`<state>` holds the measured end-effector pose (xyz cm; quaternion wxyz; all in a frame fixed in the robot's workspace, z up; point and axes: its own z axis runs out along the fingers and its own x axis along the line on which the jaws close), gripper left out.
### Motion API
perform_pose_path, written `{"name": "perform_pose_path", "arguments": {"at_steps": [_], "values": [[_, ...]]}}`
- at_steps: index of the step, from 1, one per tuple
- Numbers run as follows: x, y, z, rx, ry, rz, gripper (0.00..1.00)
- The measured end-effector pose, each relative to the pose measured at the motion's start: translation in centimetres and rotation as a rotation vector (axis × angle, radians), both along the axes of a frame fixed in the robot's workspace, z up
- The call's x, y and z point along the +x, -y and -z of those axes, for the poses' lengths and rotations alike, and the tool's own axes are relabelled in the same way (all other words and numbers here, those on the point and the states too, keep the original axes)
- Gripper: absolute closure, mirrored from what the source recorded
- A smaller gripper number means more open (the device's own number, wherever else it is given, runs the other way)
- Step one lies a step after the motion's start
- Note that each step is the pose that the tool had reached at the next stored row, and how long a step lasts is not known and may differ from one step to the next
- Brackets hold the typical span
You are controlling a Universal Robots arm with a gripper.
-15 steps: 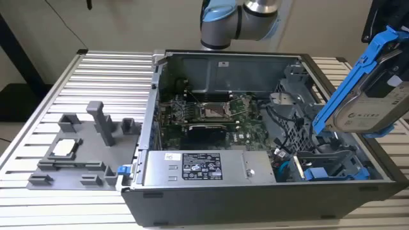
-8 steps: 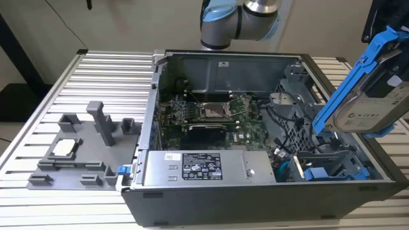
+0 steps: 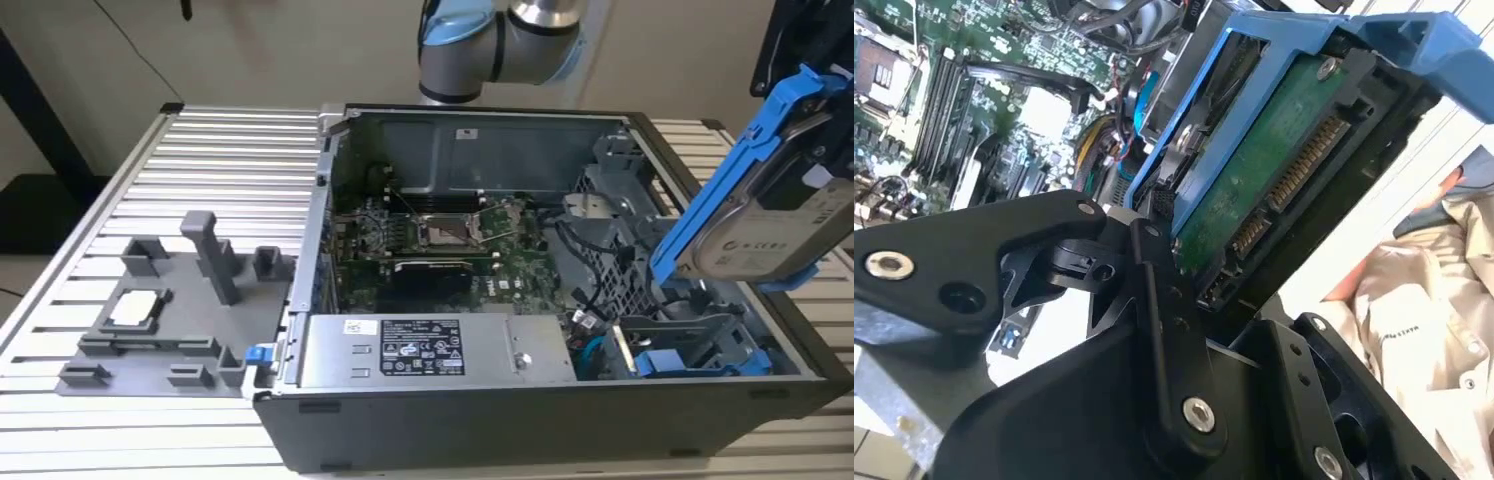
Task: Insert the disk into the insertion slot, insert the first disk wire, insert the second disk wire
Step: 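Insert the disk into the insertion slot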
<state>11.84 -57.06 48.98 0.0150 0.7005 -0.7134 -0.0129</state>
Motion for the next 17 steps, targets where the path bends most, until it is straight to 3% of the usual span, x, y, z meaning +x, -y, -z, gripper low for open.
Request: {"name": "perform_pose_path", "arguments": {"at_steps": [17], "values": [[0.37,0.05,2.08,-0.0001,0.0002,-0.013,0.67]]}}
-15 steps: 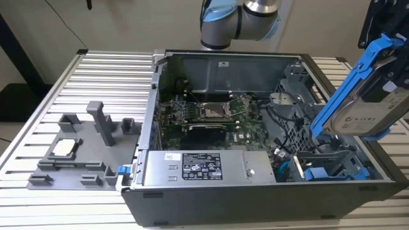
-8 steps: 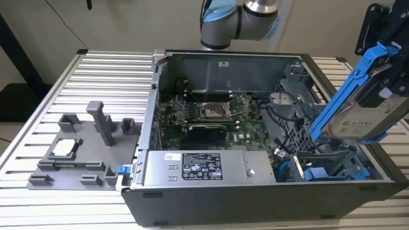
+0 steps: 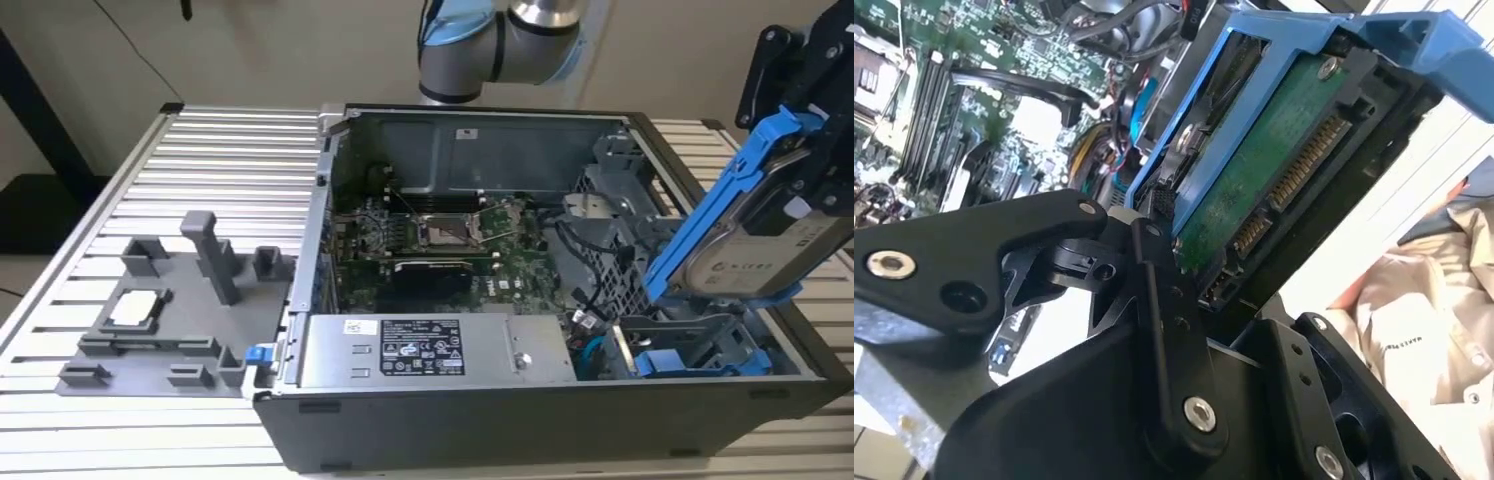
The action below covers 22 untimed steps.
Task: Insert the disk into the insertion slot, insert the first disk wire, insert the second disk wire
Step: 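Insert the disk into the insertion slot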
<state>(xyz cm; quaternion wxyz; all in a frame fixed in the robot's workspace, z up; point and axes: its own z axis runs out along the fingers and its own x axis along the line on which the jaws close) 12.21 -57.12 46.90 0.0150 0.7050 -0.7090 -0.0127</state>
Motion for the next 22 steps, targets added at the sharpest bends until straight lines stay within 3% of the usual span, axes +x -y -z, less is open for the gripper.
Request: {"name": "perform_pose_path", "arguments": {"at_steps": [22], "values": [[0.37,0.09,3.48,0.0001,0.0007,-0.035,0.67]]}}
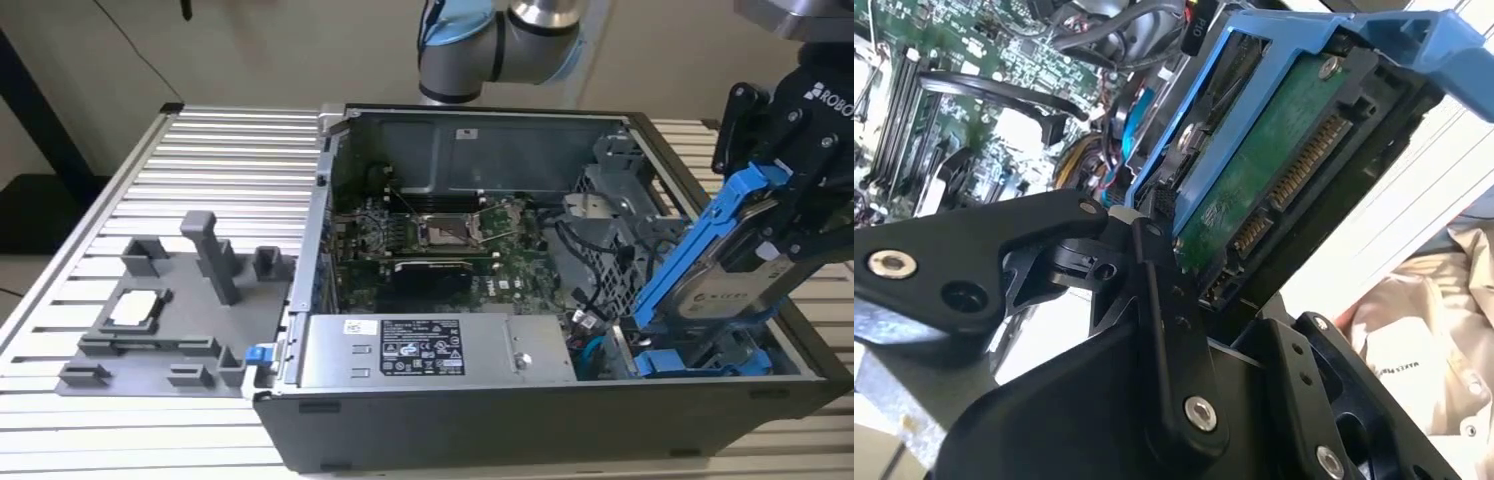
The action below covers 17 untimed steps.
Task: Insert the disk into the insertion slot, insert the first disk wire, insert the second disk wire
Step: 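Insert the disk into the insertion slot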
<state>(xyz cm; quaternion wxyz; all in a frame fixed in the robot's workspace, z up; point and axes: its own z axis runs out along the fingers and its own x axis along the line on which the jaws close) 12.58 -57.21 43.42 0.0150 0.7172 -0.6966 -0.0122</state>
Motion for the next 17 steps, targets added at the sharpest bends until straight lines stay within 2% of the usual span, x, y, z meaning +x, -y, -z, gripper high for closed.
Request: {"name": "perform_pose_path", "arguments": {"at_steps": [17], "values": [[0.17,0.05,2.14,0.0005,0.0,0.016,0.67]]}}
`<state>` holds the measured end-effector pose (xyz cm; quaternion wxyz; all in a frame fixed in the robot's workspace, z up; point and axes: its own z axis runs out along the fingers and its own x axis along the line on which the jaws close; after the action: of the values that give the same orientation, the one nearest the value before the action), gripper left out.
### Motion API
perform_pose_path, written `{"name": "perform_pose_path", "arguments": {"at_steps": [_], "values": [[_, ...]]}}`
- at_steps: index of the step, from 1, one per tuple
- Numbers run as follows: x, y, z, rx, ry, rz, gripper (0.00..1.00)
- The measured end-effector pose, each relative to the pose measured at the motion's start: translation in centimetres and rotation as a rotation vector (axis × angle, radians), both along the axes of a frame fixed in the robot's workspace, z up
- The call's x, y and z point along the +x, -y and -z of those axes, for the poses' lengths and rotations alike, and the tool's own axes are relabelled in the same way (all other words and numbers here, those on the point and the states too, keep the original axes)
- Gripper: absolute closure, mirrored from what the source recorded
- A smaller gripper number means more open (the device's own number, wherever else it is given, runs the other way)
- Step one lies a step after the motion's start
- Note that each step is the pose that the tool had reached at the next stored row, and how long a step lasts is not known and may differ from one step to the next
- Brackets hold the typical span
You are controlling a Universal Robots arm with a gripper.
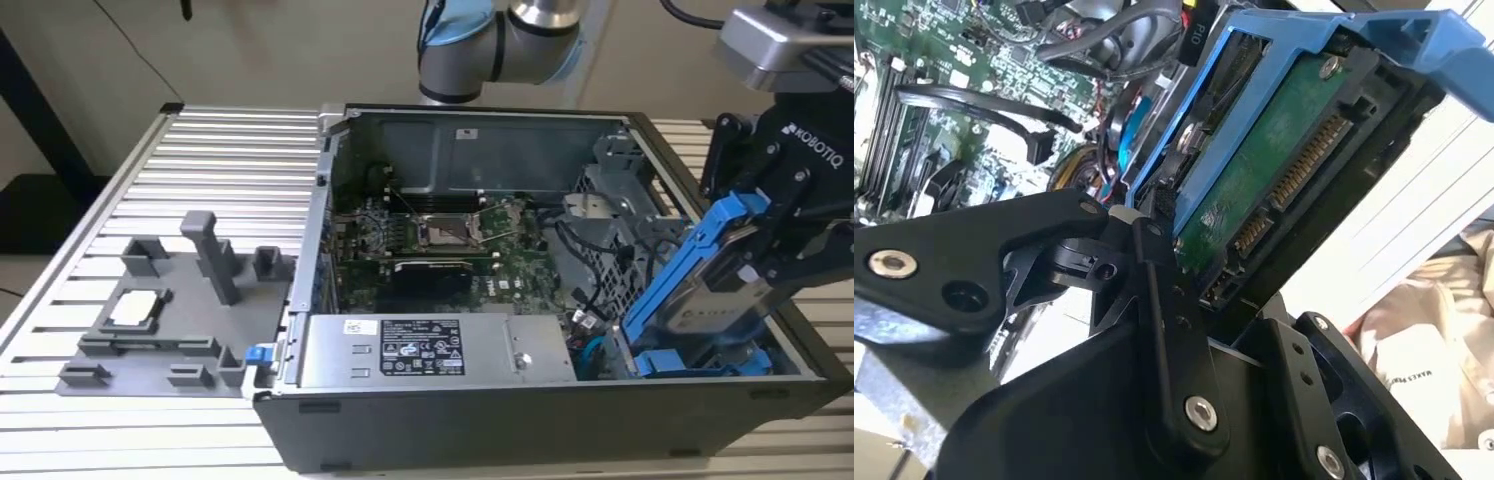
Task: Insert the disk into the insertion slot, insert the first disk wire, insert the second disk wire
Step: 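Insert the disk into the insertion slot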
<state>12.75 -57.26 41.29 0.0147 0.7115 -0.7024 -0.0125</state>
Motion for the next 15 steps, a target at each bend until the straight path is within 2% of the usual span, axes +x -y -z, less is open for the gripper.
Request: {"name": "perform_pose_path", "arguments": {"at_steps": [15], "values": [[0.06,-0.03,2.69,0.0,-0.0002,0.004,0.67]]}}
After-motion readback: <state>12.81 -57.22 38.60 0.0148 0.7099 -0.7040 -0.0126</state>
